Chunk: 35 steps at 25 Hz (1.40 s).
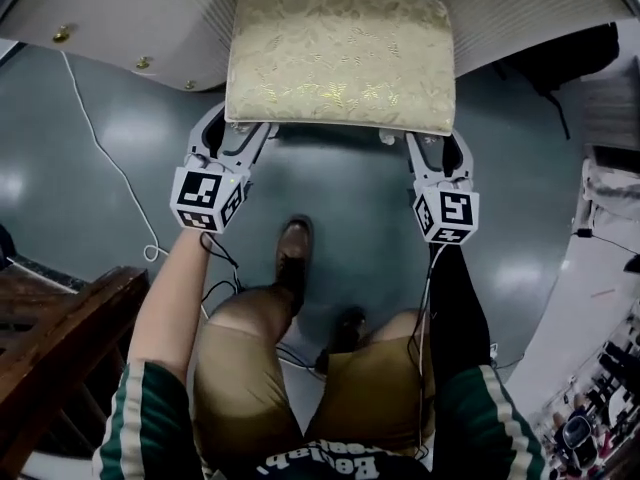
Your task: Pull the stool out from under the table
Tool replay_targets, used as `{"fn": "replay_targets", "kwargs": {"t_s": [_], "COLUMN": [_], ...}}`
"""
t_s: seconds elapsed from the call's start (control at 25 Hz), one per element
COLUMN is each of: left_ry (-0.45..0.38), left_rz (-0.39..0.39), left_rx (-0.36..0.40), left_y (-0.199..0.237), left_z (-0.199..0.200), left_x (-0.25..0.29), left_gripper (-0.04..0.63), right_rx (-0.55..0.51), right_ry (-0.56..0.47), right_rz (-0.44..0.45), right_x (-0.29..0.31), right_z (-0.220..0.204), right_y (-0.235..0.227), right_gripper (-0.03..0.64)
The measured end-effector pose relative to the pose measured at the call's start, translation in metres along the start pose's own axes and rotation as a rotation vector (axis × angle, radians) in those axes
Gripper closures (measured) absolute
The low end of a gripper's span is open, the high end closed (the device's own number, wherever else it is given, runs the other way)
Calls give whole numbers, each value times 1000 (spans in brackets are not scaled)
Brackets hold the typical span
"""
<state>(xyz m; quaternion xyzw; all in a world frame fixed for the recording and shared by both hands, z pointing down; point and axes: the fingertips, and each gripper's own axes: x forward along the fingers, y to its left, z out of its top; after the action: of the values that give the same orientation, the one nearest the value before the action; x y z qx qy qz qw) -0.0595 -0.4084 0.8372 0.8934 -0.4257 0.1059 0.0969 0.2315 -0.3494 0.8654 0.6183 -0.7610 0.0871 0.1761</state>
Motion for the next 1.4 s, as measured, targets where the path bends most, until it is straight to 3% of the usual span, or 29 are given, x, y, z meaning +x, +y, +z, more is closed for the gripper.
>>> {"fn": "replay_targets", "kwargs": {"t_s": [0.24,0.52,1.0,1.4], "left_ry": [70,118,203,406], "left_rz": [26,39,2,11], "left_rx": [-12,-23,-32,-32], "left_y": [0,-1,2,5], "left_z": [1,-1,-10,-5], "left_x": [-4,-3,-1,-9], "left_gripper": [300,301,301,299], "right_rx": [33,51,77,176], "right_ry": [26,75,184,341], "right_rz": [-48,-18,-27,44], "right_x": [-2,2,-4,-14], "right_z": [1,1,-5,-10], "right_y": [4,2,8,21], "right_gripper": [345,345,344,344]}}
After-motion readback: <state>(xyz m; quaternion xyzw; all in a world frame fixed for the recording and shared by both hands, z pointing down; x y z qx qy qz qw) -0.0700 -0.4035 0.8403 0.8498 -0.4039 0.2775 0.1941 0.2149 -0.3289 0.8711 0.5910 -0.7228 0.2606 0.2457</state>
